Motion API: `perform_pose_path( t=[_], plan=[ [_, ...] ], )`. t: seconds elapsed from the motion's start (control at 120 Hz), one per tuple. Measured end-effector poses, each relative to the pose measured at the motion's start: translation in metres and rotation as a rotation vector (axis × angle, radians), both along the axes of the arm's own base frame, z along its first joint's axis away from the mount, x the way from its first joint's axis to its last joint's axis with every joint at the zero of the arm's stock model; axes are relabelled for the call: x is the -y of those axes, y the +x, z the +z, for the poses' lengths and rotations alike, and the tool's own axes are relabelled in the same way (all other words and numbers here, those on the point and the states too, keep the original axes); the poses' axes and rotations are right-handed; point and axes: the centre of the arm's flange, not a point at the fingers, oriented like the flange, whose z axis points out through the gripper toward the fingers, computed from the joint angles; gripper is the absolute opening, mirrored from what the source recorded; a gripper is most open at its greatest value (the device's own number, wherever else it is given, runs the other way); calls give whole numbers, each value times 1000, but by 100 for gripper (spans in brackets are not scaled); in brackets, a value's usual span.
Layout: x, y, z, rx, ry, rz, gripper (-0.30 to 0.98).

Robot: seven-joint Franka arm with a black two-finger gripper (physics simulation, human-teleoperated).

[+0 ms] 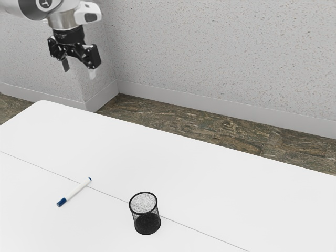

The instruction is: Put the marker into the pen holder.

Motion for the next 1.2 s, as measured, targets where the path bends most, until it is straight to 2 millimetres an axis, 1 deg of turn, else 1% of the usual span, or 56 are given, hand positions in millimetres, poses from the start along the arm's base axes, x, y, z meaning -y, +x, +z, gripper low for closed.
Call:
perform_pose_path(
  t=[0.125, 0.175, 0.2, 0.208, 0.233, 0.292, 0.325, 0.35, 0.383, 0.417, 0.45, 0.55, 0.642, 0.708, 0.867, 0.967, 1.067, 1.2],
  plan=[
    [-2, -3, -1, 5, 8, 18, 69],
    [0, -9, -5, -2, 7, 19, 69],
    [-5, -13, -12, -16, 7, 30, 68],
    [-8, -13, -16, -25, 6, 36, 68],
    [-20, -17, -37, -65, 5, 62, 68],
    [-62, -31, -93, -172, -6, 145, 68],
    [-80, -41, -115, -215, -13, 184, 69],
    [-87, -49, -131, -241, -18, 202, 69],
    [-90, -58, -154, -276, -24, 209, 69],
    [-87, -67, -183, -321, -30, 204, 69],
    [-83, -73, -207, -354, -34, 197, 69],
    [-80, -75, -264, -431, -39, 189, 69],
    [-77, -78, -304, -477, -50, 183, 69],
    [-76, -75, -316, -476, -68, 185, 69],
    [-71, -66, -369, -512, -116, 170, 69],
    [-79, -61, -395, -510, -133, 147, 69],
    [-87, -48, -406, -485, -140, 106, 69],
    [-91, -29, -412, -456, -142, 43, 69]
  ],
)
